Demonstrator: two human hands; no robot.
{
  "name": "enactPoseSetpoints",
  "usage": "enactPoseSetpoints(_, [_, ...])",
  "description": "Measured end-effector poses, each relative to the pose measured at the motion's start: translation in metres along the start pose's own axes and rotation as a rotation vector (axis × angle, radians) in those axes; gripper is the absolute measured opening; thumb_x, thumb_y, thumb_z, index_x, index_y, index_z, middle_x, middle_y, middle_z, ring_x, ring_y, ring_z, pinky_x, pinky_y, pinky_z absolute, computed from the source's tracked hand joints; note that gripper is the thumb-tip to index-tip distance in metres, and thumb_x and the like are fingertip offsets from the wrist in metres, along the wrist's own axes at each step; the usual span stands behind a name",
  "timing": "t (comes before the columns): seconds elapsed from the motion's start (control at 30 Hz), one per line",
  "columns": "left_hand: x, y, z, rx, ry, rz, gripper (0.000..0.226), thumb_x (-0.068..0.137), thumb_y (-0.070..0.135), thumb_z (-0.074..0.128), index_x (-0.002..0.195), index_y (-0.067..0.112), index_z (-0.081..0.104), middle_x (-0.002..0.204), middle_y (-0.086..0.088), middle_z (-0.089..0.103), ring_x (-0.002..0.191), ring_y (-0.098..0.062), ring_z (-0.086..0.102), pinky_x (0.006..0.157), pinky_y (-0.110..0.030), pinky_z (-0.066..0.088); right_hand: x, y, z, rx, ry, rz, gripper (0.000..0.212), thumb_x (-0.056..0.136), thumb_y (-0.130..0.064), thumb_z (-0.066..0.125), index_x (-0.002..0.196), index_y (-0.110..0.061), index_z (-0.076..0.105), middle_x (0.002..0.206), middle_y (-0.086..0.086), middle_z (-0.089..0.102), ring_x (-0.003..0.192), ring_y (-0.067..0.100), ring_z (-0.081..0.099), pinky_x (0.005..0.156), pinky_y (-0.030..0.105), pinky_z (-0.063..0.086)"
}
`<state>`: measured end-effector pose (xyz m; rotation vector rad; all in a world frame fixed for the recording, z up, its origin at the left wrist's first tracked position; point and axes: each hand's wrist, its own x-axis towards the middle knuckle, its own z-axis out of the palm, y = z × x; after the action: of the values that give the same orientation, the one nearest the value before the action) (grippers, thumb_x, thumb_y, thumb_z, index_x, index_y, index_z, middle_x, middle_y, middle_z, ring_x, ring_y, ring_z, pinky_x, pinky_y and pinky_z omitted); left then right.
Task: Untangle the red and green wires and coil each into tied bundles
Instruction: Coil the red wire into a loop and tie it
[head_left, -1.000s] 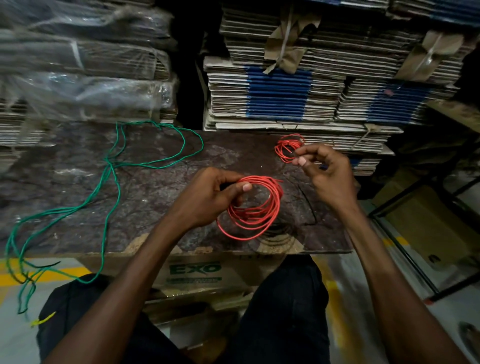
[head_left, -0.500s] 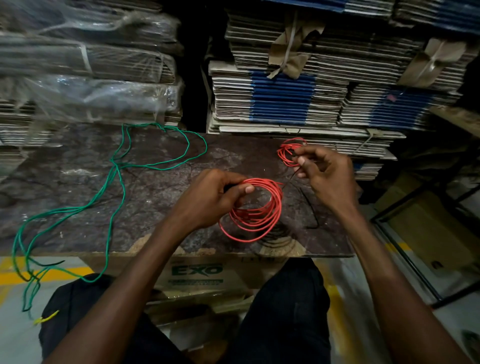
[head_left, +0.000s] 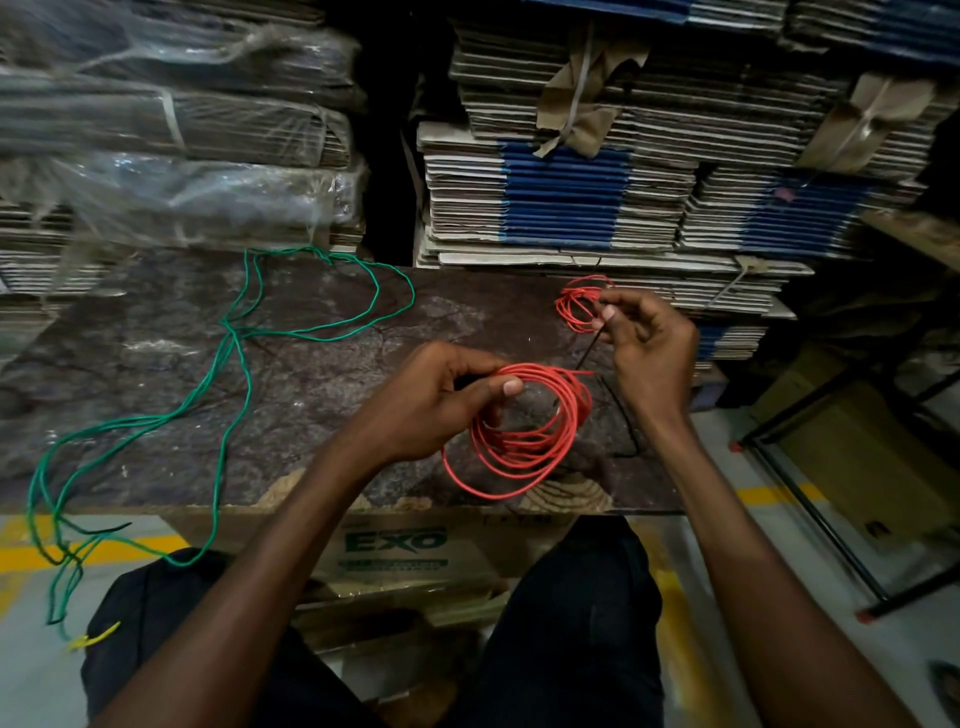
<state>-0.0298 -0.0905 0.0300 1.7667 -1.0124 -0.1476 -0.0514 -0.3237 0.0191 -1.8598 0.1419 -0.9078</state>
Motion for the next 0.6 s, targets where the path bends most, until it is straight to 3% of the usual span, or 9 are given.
enactPoseSetpoints(0.1, [0.0, 0.0, 0.001, 0.01, -0.004, 0.002, 0.03, 0.092, 0.026, 0.057, 0.079, 0.001, 0.068, 0.064, -0.002, 0.065, 0.059, -0.006, 0.059, 0.056, -0.024, 0.046, -0.002, -0.002, 0.002, 0.046, 0.014, 0.031, 0.027, 0.091, -0.005, 0.061, 0.092, -0.031, 0.069, 0.09, 0.0, 0.071, 0.079, 0.012, 0.07, 0.07, 0.029, 0.056])
enactPoseSetpoints(0.23, [0.003, -0.003, 0.002, 0.053, -0.004, 0.005, 0.033, 0.091, 0.029, 0.056, 0.076, 0.002, 0.067, 0.064, -0.009, 0.065, 0.056, -0.018, 0.058, 0.056, -0.036, 0.046, -0.01, -0.009, 0.011, 0.191, -0.069, 0.112, 0.013, 0.091, 0.003, 0.061, 0.098, -0.006, 0.066, 0.091, 0.008, 0.069, 0.071, 0.006, 0.071, 0.068, 0.022, 0.057])
enactPoseSetpoints(0.37, [0.002, -0.007, 0.005, 0.107, -0.028, 0.006, 0.038, 0.091, 0.036, 0.055, 0.071, 0.005, 0.063, 0.062, -0.016, 0.057, 0.055, -0.029, 0.051, 0.054, -0.045, 0.043, -0.02, -0.018, 0.017, 0.281, -0.109, 0.208, 0.012, 0.089, 0.003, 0.064, 0.097, -0.004, 0.068, 0.086, 0.002, 0.071, 0.072, 0.016, 0.073, 0.071, 0.028, 0.06])
enactPoseSetpoints(0.5, [0.002, -0.008, 0.006, 0.122, -0.045, -0.017, 0.049, 0.089, 0.047, 0.051, 0.081, 0.002, 0.066, 0.066, -0.022, 0.055, 0.057, -0.017, 0.045, 0.055, -0.047, 0.042, -0.027, -0.026, 0.017, 0.247, -0.198, 0.231, 0.012, 0.087, 0.0, 0.067, 0.097, -0.006, 0.07, 0.088, 0.005, 0.073, 0.075, 0.022, 0.074, 0.072, 0.033, 0.06])
enactPoseSetpoints(0.6, [0.001, -0.006, 0.005, 0.129, -0.044, -0.02, 0.049, 0.089, 0.048, 0.051, 0.08, 0.002, 0.066, 0.067, -0.021, 0.057, 0.056, -0.023, 0.047, 0.056, -0.047, 0.043, -0.028, -0.026, 0.015, 0.134, -0.192, 0.156, 0.012, 0.086, -0.001, 0.069, 0.093, -0.01, 0.072, 0.086, 0.003, 0.073, 0.072, 0.014, 0.071, 0.069, 0.028, 0.057])
